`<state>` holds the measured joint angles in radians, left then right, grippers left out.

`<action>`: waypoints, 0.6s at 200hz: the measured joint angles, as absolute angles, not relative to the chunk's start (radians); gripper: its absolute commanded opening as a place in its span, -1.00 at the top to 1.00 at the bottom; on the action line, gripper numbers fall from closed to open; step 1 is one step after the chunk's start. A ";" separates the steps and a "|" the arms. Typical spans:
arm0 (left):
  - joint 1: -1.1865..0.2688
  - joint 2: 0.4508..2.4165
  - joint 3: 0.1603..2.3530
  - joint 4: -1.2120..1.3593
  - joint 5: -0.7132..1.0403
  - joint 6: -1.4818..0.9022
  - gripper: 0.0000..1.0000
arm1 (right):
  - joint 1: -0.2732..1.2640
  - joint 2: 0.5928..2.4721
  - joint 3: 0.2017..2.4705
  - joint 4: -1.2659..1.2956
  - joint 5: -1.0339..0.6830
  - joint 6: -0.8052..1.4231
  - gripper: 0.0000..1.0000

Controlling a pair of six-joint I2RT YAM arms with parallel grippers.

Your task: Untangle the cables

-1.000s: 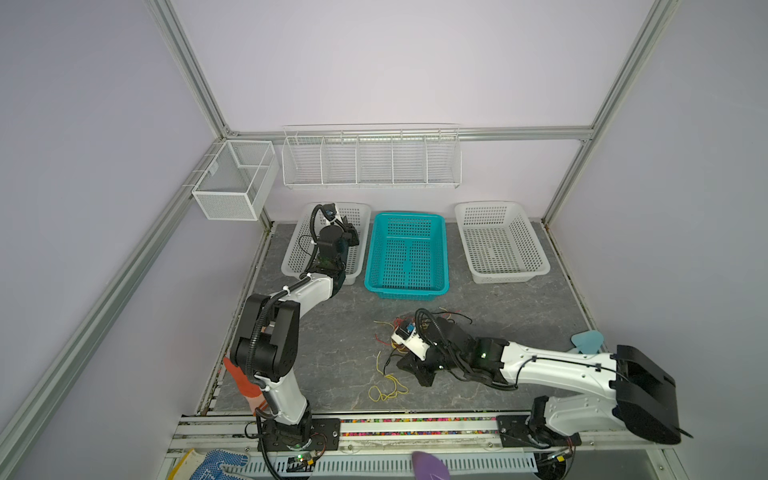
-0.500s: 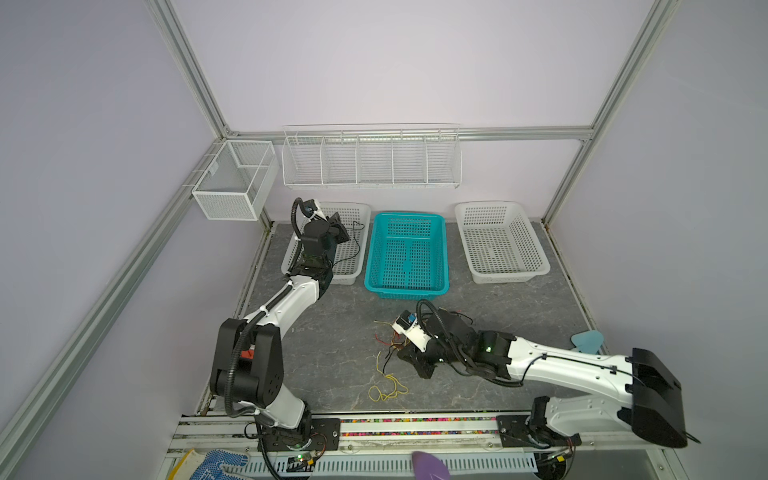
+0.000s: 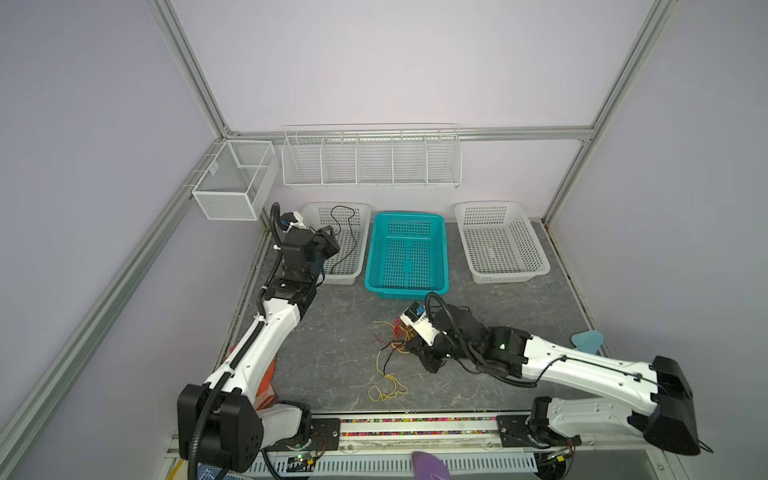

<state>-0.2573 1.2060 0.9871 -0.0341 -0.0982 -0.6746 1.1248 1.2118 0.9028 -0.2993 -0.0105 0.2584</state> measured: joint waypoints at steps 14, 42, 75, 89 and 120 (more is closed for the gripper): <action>-0.271 1.140 0.920 -0.072 -0.088 -0.712 0.23 | 1.125 1.210 0.905 -0.315 0.000 0.262 0.86; -0.337 1.031 0.776 -0.133 -0.081 -0.767 0.22 | 1.125 1.210 0.945 -0.365 0.023 0.260 0.86; -0.434 0.959 0.660 -0.167 -0.081 -0.813 0.22 | 1.126 1.208 1.093 -0.449 0.065 0.237 0.86; -0.473 0.944 0.624 -0.162 -0.080 -0.833 0.23 | 1.126 1.208 1.193 -0.493 0.088 0.219 0.86; -0.568 0.941 0.551 -0.105 -0.065 -0.865 0.23 | 1.126 1.201 1.412 -0.584 0.144 0.180 0.86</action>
<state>-0.5682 0.9409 0.5510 -0.1055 -0.0654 -0.8654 1.1259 1.2015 1.4124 -0.5842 0.1444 0.1802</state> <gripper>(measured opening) 0.387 0.071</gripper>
